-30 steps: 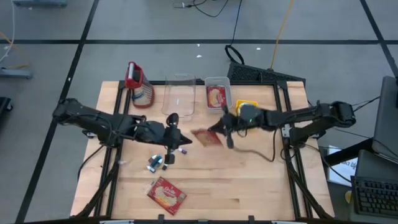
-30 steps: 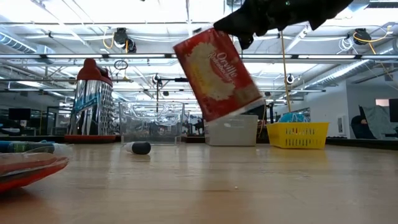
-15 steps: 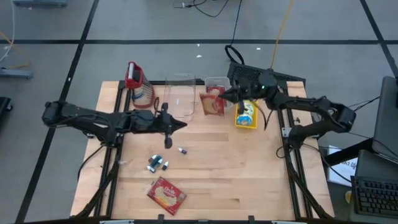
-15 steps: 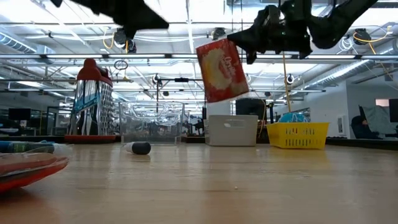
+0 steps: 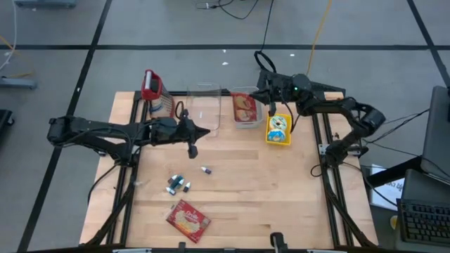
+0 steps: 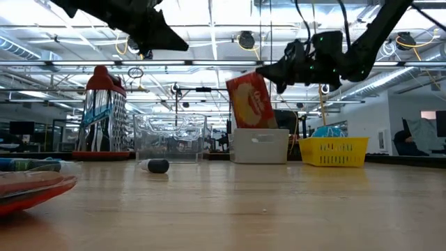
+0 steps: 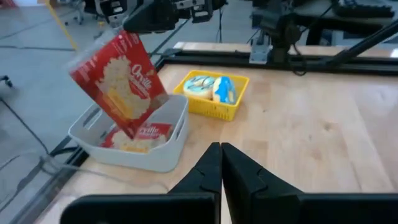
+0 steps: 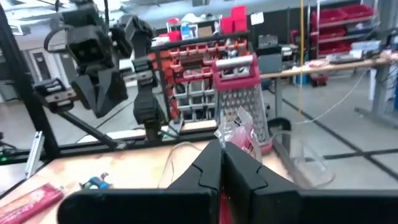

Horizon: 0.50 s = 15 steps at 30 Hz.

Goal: Pick & Place Food Item
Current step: Put the top popcorn bag pack into the gray bin

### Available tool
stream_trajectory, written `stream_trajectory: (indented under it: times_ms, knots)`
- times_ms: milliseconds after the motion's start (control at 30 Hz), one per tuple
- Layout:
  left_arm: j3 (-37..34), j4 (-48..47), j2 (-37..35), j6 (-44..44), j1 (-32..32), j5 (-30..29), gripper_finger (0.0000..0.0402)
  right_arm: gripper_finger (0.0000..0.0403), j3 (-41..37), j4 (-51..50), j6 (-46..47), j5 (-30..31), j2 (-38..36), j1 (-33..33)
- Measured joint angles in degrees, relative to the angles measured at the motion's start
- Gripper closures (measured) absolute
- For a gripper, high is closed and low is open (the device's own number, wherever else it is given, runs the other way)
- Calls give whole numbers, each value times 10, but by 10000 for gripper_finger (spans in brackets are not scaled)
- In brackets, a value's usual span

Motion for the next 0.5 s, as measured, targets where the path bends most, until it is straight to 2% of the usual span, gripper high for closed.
stream_trajectory:
  times_ms: [200,333,500]
  knots:
    - [0,-53,0,-4,4,0,388,403,0,8,20,-48,36,-2]
    - [0,-70,0,-3,4,0,375,403,-10,5,30,-46,50,-2]
    - [0,-65,0,19,4,0,379,403,-26,7,30,-40,58,-2]
